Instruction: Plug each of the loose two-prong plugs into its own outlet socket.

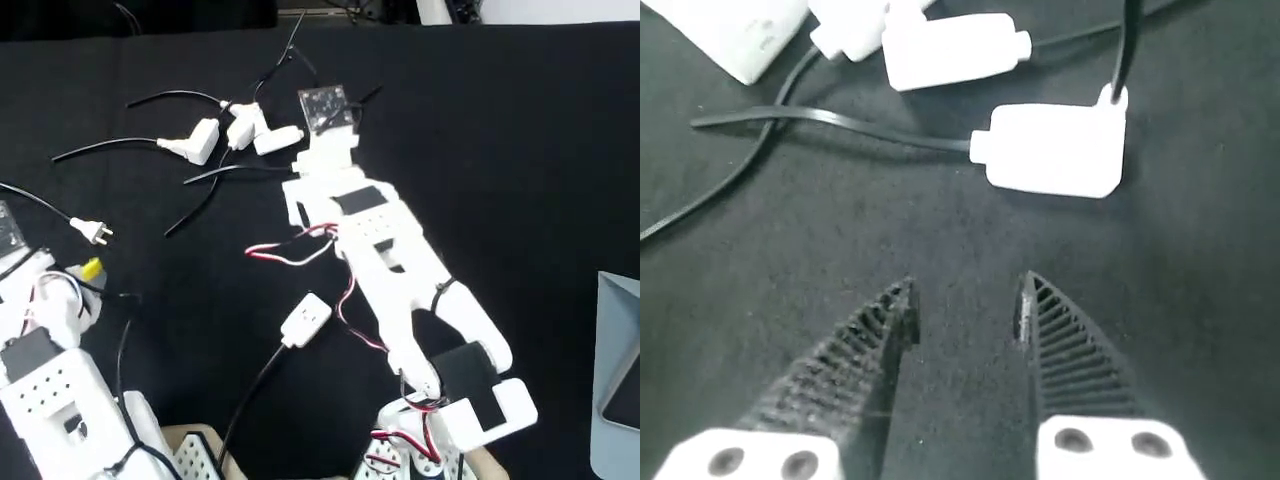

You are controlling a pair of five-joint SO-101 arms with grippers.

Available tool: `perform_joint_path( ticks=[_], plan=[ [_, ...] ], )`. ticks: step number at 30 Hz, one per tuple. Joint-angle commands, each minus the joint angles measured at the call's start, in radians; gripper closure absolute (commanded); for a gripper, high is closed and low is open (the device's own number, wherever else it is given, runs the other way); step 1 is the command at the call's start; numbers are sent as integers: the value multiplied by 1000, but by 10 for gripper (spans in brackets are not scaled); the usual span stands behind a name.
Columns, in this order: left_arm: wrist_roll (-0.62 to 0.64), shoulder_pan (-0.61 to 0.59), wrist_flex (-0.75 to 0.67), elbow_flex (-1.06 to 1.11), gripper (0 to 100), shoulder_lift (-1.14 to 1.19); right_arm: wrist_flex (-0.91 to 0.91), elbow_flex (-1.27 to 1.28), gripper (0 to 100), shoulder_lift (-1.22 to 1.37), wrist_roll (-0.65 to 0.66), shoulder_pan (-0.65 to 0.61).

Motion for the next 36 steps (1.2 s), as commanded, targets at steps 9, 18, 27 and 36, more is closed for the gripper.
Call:
perform_joint_path(
  ticks=[9, 18, 27, 36],
  plan=[
    [8, 96, -18, -460, 683, 620, -51, 35, 842, -22, -3, -14],
    [37, 97, -18, -812, 683, 1157, -51, 35, 842, -22, -3, -11],
    [127, 117, -9, -1210, 683, 1582, -51, 36, 842, -22, -3, -9],
    [120, 202, -9, -1308, 855, 1728, -48, 36, 842, -22, -2, -8]
  ],
)
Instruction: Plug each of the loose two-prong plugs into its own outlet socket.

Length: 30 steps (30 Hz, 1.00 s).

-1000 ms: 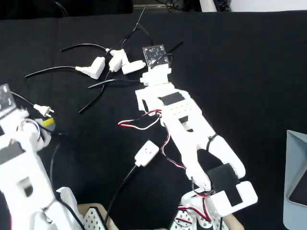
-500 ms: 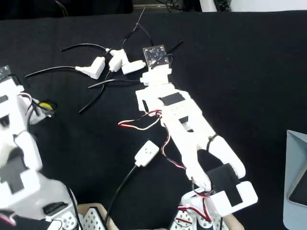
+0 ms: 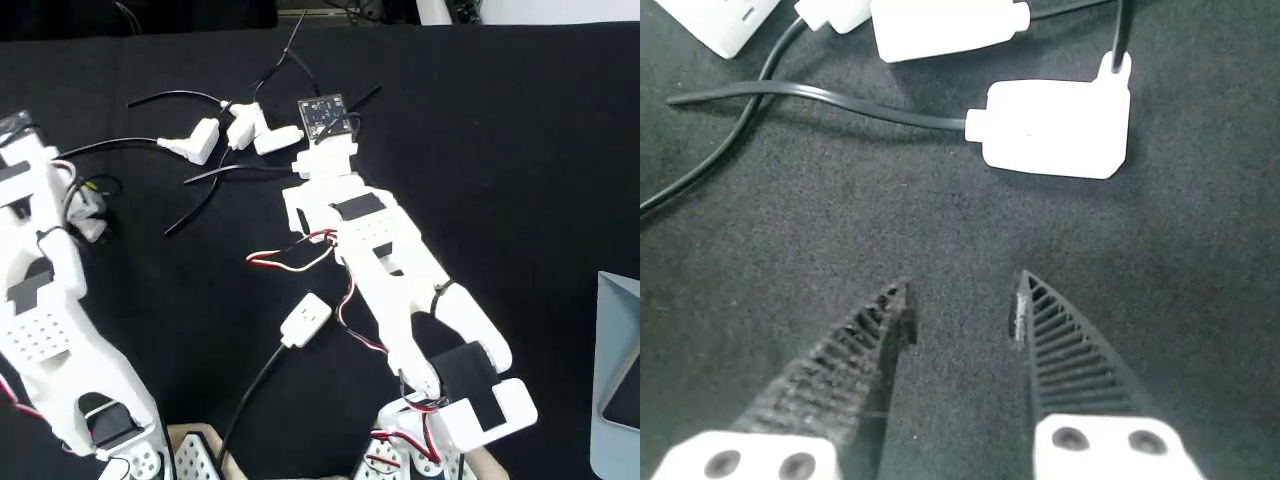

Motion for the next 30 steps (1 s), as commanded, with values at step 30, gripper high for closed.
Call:
perform_joint_path(
  ticks=[30],
  plan=[
    [110, 461, 542, -45, 971, -290, -17, -28, 842, -31, -2, 104]
  ],
)
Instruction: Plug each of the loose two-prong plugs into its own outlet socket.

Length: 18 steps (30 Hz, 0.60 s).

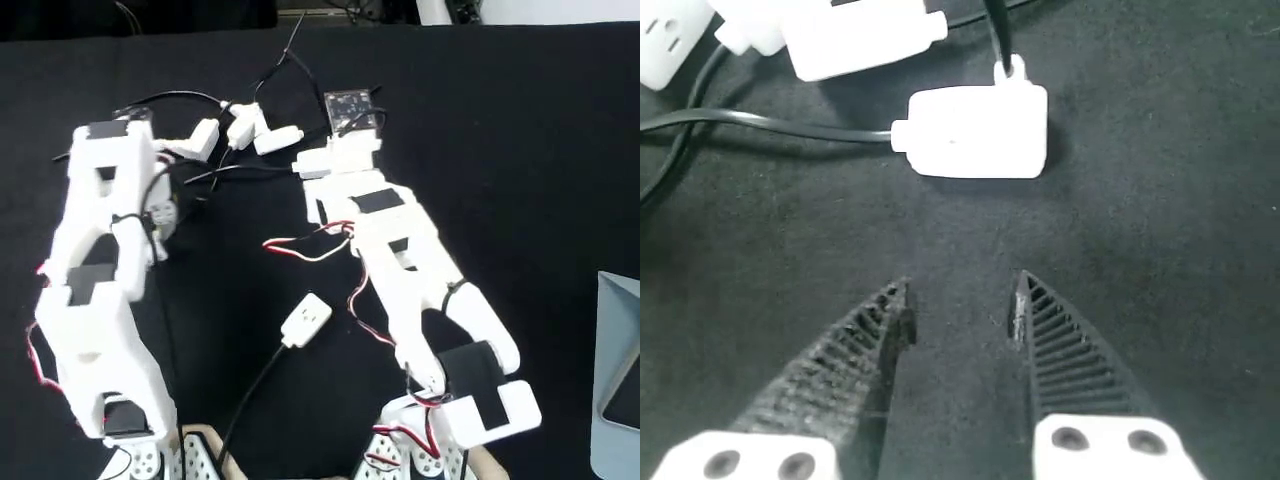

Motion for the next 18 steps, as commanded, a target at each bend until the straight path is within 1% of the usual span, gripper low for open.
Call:
perform_joint_path(
  ticks=[1, 5, 6, 8, 10, 11, 14, 18],
  plan=[
    [80, 117, 8, 51, 971, -183, -17, -28, 842, -31, -2, 21],
    [138, 179, -37, 102, 962, -229, -8, -36, 842, -31, -2, 26],
    [150, 189, -31, 108, 934, -230, -2, -39, 842, -31, -2, 28],
    [180, 211, -6, 114, 834, -236, 25, -53, 840, -31, -2, 40],
    [235, 223, 35, 105, 738, -239, 52, -70, 839, -30, -2, 46],
    [253, 225, 51, 94, 720, -241, 66, -76, 839, -28, -2, 48],
    [230, 214, 109, 31, 738, -241, 75, -77, 839, -28, -2, 44],
    [192, 166, 210, -45, 766, -252, 75, -77, 839, -25, -2, 32]
  ],
)
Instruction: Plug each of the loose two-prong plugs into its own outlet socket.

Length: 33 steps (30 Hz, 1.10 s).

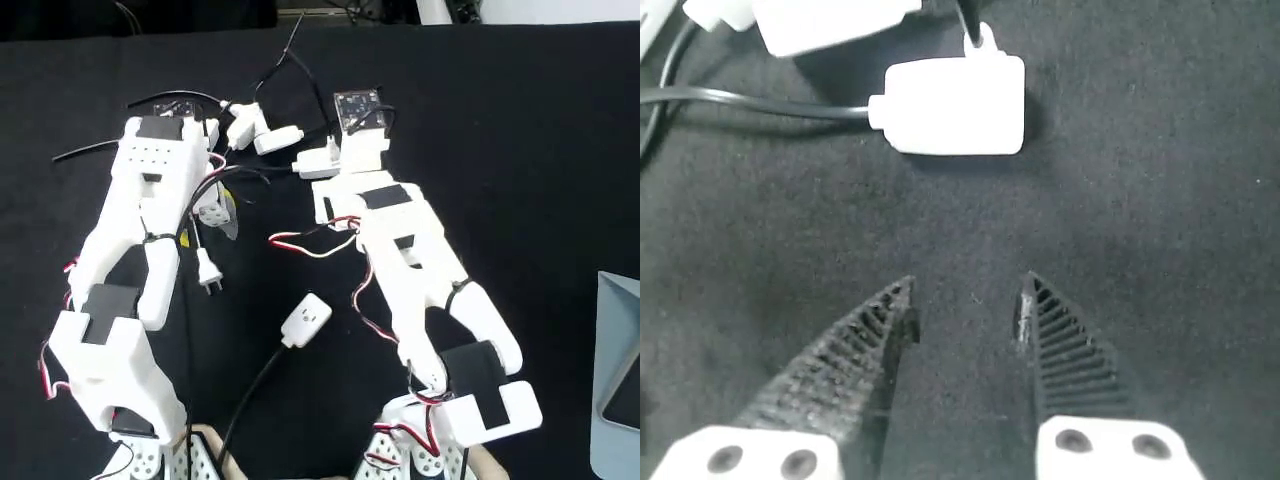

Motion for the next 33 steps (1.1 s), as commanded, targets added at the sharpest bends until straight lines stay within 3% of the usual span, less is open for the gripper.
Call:
perform_joint_path(
  ticks=[1, 7, 11, 20, 27, 33],
  plan=[
    [-32, -64, 112, -120, 765, -86, 6, -56, 840, -25, -2, -11],
    [-115, -217, 118, -16, 769, -304, 110, -62, 839, -30, -2, -161],
    [-190, -314, 52, 170, 765, -517, 123, -61, 839, -21, -2, -258],
    [-285, -542, -325, 760, 764, -784, 121, -87, 842, -19, -8, -450],
    [-282, -591, -566, 1032, 764, -845, 124, -197, 843, 74, -11, -548],
    [-282, -591, -626, 1096, 764, -845, 124, -312, 843, 278, -12, -552]
  ],
)
